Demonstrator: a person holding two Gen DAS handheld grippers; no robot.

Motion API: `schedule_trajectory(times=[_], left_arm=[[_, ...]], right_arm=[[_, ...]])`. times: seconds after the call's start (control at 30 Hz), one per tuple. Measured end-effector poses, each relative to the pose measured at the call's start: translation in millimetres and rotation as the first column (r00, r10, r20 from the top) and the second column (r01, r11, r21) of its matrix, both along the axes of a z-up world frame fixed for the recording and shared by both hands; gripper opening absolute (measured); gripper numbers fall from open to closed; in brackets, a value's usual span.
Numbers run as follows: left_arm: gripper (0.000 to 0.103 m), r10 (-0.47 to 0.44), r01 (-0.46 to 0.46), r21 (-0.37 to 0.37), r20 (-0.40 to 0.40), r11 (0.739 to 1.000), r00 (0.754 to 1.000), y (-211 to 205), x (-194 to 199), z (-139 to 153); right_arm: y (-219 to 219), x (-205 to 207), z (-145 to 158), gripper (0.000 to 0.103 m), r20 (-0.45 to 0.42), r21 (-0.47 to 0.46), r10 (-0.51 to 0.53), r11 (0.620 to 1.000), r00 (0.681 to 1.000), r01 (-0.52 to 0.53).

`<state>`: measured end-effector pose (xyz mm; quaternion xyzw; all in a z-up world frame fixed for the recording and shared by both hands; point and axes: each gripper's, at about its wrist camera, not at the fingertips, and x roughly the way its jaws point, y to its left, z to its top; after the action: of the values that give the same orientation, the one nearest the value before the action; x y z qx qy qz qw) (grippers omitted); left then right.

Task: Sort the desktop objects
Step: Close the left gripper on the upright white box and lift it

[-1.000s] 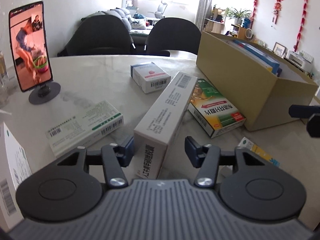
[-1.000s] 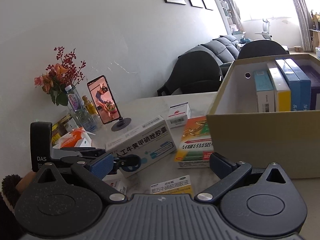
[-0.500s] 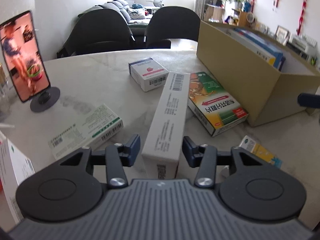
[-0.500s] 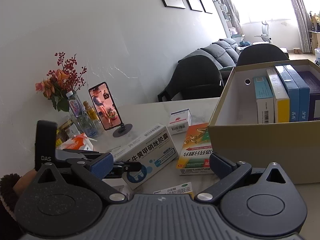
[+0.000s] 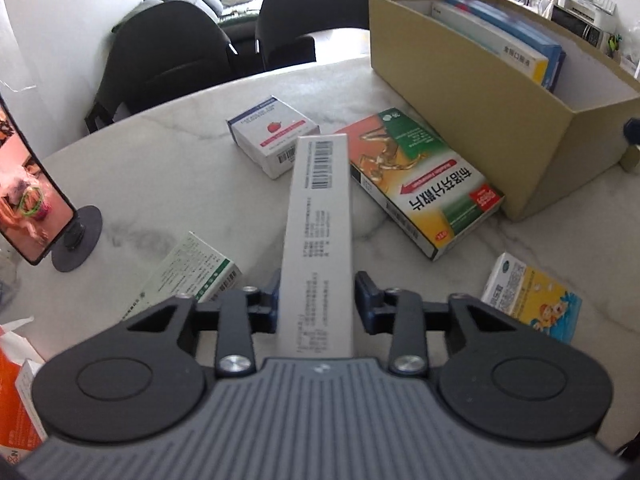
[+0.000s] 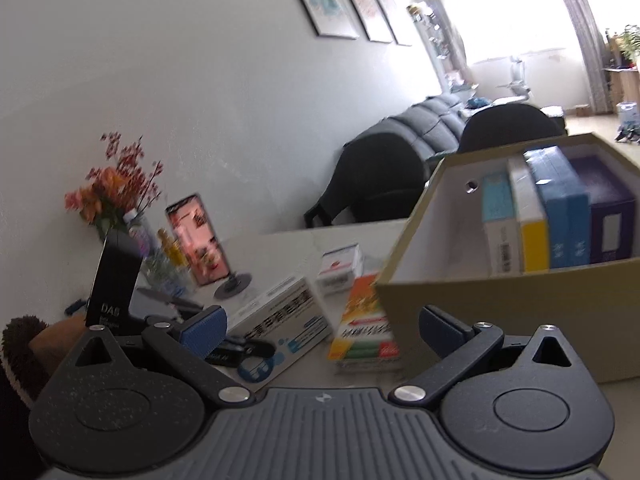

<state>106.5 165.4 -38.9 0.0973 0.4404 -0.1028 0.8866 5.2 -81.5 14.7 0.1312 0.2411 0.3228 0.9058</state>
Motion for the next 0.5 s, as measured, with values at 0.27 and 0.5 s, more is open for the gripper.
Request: schedule_trajectory(times=[0.27,0.5], left_arm=[[0.027,0.036,-0.036,0.017,-0.006,0.999,0.999,-7.7,4.4,-0.7],[0.027,0.144,-0.143,-0.049,0.022,0.988,0.989,3.1,4.2,7.3]], right_arm=[[-24.3,7.9,3.5,0.103,0.028,0.024,-0.027,0.999,0.999,0.026],[-44.8,15.5,7.5,0.103,0.054,0.046,-0.050,0.998,0.997,0.047]])
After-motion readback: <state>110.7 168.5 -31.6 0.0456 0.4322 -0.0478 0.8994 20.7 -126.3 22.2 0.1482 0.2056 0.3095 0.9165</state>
